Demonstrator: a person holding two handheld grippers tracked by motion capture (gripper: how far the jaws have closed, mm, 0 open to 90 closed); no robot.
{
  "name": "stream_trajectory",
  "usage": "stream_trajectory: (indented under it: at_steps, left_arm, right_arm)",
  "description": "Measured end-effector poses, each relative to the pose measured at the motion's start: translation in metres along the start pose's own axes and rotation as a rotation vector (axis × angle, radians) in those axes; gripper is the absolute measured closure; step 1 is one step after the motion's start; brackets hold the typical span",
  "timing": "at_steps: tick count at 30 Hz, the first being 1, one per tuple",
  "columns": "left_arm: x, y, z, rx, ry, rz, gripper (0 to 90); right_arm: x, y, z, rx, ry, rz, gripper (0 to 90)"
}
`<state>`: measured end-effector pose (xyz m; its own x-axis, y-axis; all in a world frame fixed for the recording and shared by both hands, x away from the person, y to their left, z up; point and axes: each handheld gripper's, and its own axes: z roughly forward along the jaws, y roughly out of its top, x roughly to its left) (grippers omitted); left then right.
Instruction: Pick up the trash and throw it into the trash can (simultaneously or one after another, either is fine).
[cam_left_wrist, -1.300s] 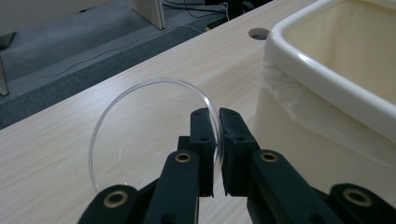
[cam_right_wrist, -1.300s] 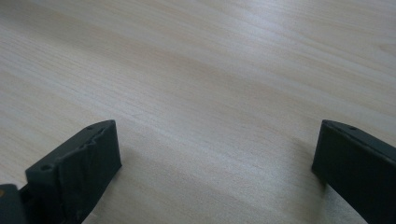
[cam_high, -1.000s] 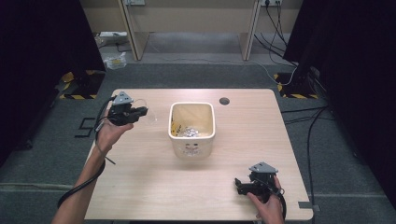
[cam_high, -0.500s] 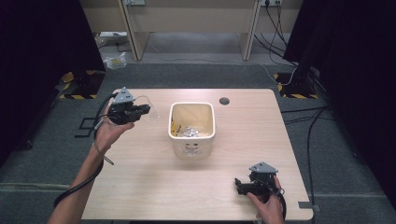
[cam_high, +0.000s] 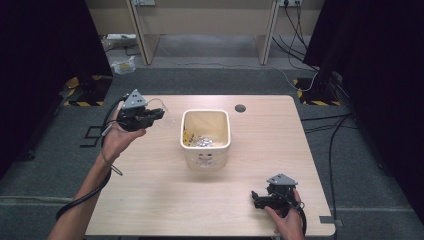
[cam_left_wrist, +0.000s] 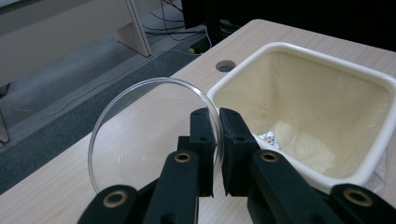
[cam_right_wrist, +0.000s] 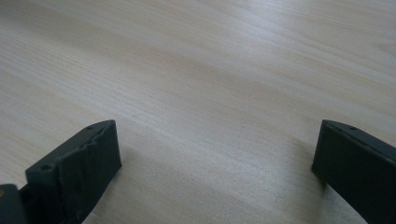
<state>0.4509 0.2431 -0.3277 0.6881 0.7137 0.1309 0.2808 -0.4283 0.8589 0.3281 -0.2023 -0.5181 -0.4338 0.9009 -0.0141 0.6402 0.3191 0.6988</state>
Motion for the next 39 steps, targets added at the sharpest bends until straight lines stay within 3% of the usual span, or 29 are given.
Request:
stream_trajectory:
  at_steps: [11, 39]
  left_arm:
    - [-0.008, 0.015, -0.001, -0.011, -0.001, 0.044, 83.9]
    - [-0.030, 0.042, 0.003, -0.030, -0.031, 0.089, 83.9]
  right_arm:
    - [0.000, 0.000, 0.000, 0.000, 0.000, 0.000, 1.0]
    - [0.000, 0.000, 0.000, 0.000, 0.001, 0.001, 1.0]
